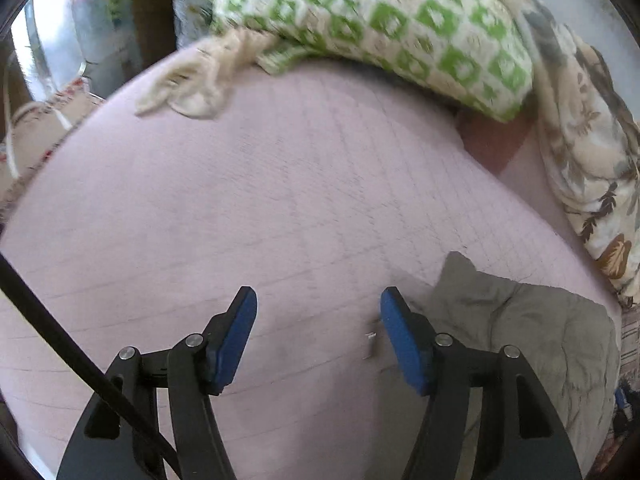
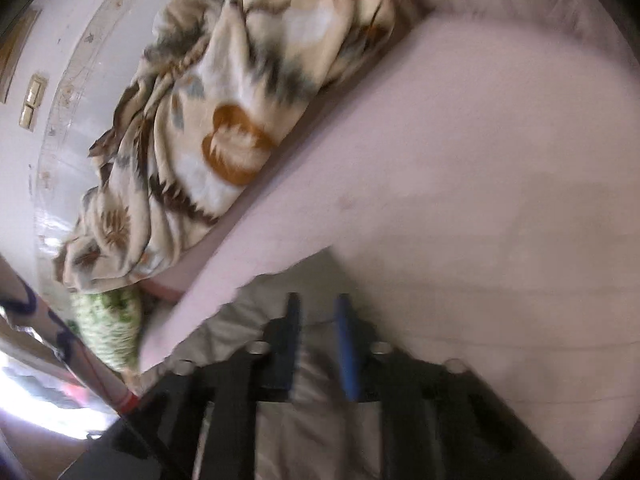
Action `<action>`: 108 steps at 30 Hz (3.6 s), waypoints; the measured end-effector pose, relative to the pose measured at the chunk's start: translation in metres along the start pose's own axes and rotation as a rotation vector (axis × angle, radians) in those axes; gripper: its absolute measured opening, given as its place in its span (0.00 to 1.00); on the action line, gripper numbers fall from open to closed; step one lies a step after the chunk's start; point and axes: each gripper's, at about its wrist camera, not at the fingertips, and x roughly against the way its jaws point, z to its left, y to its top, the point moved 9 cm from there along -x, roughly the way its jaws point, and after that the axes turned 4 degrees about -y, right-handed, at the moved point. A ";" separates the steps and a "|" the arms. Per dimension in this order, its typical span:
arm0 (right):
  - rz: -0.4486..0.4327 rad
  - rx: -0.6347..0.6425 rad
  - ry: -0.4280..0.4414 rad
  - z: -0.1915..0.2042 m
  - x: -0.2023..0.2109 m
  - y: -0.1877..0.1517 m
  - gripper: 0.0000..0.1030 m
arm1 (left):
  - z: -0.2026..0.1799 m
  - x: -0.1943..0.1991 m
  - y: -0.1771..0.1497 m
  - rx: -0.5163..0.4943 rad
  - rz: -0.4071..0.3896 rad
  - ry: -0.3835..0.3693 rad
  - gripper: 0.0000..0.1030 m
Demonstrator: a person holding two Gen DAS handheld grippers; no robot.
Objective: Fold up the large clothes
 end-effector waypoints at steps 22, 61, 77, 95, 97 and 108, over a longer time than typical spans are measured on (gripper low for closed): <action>0.287 0.314 0.445 0.119 0.053 -0.247 0.31 | -0.130 0.091 -0.191 -0.280 -0.018 -0.277 0.63; -0.200 0.717 -0.070 0.079 0.218 -0.288 0.67 | -0.021 0.367 -0.203 -0.326 -0.774 0.043 0.95; -0.172 0.655 -0.180 0.050 0.230 -0.338 0.68 | -0.067 0.394 -0.307 -0.405 -0.692 -0.160 0.96; -0.131 0.699 -0.264 0.027 0.219 -0.359 0.72 | -0.080 0.334 -0.338 -0.422 -0.452 -0.157 0.96; -0.133 0.706 -0.273 0.027 0.217 -0.358 0.72 | -0.082 0.329 -0.338 -0.425 -0.442 -0.159 0.96; -0.086 0.715 -0.305 0.021 0.193 -0.362 0.73 | -0.081 0.288 -0.342 -0.432 -0.346 -0.128 0.96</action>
